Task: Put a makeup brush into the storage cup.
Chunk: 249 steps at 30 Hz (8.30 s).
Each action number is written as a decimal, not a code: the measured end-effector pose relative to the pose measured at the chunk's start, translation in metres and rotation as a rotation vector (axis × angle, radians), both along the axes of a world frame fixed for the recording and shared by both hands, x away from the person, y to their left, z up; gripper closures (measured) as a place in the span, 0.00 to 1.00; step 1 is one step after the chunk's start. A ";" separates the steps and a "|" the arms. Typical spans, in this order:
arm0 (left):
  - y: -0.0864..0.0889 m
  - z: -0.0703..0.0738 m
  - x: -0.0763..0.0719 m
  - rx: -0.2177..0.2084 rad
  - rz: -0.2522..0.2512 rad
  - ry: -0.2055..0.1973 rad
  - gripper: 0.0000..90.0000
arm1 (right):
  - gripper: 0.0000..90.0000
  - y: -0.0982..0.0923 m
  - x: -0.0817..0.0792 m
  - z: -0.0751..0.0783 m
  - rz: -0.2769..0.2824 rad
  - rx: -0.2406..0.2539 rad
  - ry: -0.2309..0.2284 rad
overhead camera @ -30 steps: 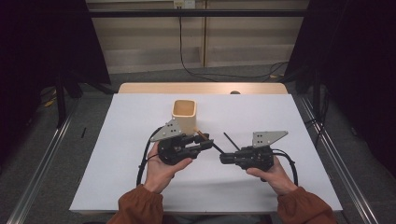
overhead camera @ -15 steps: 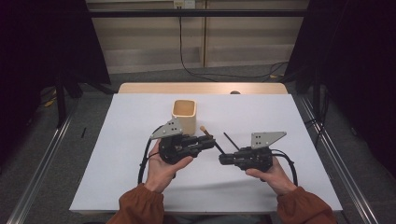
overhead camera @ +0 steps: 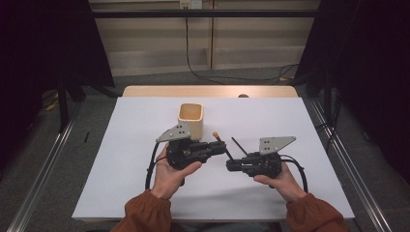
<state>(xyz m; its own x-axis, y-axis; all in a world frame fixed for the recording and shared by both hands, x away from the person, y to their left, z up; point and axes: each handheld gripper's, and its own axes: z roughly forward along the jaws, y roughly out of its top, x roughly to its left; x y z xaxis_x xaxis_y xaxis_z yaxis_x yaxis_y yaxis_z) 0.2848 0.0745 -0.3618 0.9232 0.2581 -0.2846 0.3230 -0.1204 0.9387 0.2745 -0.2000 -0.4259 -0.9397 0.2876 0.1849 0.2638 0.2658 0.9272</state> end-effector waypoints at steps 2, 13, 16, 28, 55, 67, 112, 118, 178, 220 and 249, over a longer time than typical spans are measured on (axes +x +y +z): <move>0.000 0.000 0.000 -0.004 -0.004 -0.001 0.93 | 0.92 0.000 0.000 0.000 0.002 -0.002 0.003; -0.001 0.001 0.001 -0.003 0.008 -0.013 0.93 | 0.74 -0.001 -0.003 0.004 -0.009 -0.005 0.001; 0.001 0.000 0.001 0.004 0.020 -0.012 0.93 | 0.64 0.000 -0.004 0.005 -0.017 -0.002 -0.004; 0.004 0.000 0.001 0.019 0.038 -0.020 0.93 | 0.30 -0.001 -0.003 0.005 -0.056 -0.008 0.007; 0.014 0.003 0.006 0.055 0.080 -0.045 0.93 | 0.02 -0.020 -0.008 0.008 -0.206 -0.006 0.007; 0.040 0.014 0.013 0.052 0.130 -0.056 0.93 | 0.03 -0.033 -0.020 0.005 -0.310 -0.052 -0.033; 0.086 0.033 0.047 0.093 0.280 -0.081 0.93 | 0.01 -0.065 -0.052 -0.006 -0.467 -0.045 -0.056; 0.086 0.031 0.054 0.090 0.301 -0.075 0.93 | 0.01 -0.064 -0.053 -0.008 -0.468 -0.046 -0.056; 0.071 0.008 0.126 0.216 0.403 -0.036 0.93 | 0.01 -0.063 -0.055 -0.010 -0.467 -0.016 -0.066; 0.074 -0.022 0.130 0.198 0.459 0.025 0.43 | 0.02 -0.062 -0.056 -0.011 -0.454 -0.017 -0.063; 0.099 -0.025 0.095 0.157 0.467 -0.033 0.03 | 0.01 -0.063 -0.055 -0.010 -0.462 -0.008 -0.058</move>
